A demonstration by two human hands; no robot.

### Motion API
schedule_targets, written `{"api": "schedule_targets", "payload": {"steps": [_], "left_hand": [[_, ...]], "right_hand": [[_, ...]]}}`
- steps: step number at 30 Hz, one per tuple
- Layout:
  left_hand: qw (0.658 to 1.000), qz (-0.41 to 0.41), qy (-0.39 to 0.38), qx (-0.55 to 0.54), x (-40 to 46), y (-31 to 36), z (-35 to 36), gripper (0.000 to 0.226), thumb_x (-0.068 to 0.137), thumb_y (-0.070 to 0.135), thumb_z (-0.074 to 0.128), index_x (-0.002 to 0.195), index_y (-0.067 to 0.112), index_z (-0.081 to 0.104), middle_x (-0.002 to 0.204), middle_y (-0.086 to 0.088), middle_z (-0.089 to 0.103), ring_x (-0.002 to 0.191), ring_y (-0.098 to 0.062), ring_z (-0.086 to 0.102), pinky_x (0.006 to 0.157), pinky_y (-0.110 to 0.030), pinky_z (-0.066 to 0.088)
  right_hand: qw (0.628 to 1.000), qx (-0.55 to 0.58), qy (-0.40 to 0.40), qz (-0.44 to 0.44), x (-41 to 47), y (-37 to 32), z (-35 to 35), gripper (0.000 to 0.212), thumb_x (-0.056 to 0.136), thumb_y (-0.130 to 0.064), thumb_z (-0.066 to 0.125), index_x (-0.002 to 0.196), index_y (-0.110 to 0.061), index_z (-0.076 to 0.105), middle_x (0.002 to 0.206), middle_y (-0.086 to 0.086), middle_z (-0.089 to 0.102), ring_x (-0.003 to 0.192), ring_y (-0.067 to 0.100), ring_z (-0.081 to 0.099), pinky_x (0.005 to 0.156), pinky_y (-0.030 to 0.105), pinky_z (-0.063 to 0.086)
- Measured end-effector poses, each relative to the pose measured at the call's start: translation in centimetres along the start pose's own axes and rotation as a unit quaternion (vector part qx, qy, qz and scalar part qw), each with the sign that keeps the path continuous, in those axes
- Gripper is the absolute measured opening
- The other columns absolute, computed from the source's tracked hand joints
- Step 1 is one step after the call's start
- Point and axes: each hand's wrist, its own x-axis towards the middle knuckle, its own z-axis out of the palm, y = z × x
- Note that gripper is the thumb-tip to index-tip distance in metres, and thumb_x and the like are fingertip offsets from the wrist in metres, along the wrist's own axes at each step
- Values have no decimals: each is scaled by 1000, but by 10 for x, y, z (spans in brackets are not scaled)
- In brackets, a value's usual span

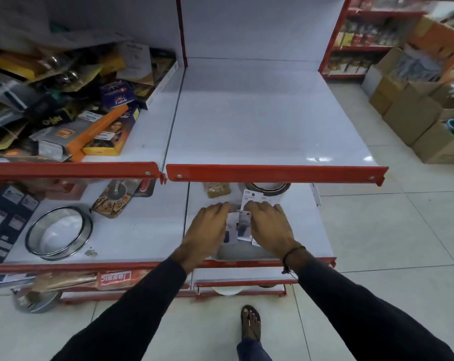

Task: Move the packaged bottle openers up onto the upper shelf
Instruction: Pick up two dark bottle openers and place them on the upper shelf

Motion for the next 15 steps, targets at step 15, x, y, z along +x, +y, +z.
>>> {"api": "schedule_targets", "payload": {"steps": [15], "left_hand": [[982,-20,183,-33,161,36,-209,25,90,-2,40,103,11,56,93,-13,69,87,-37,68,86,-59,54]], "right_hand": [[976,65,205,24,130,3,-215,22,93,-7,40,110,-11,54,102,10,68,93,31,57,78,38,34]]}}
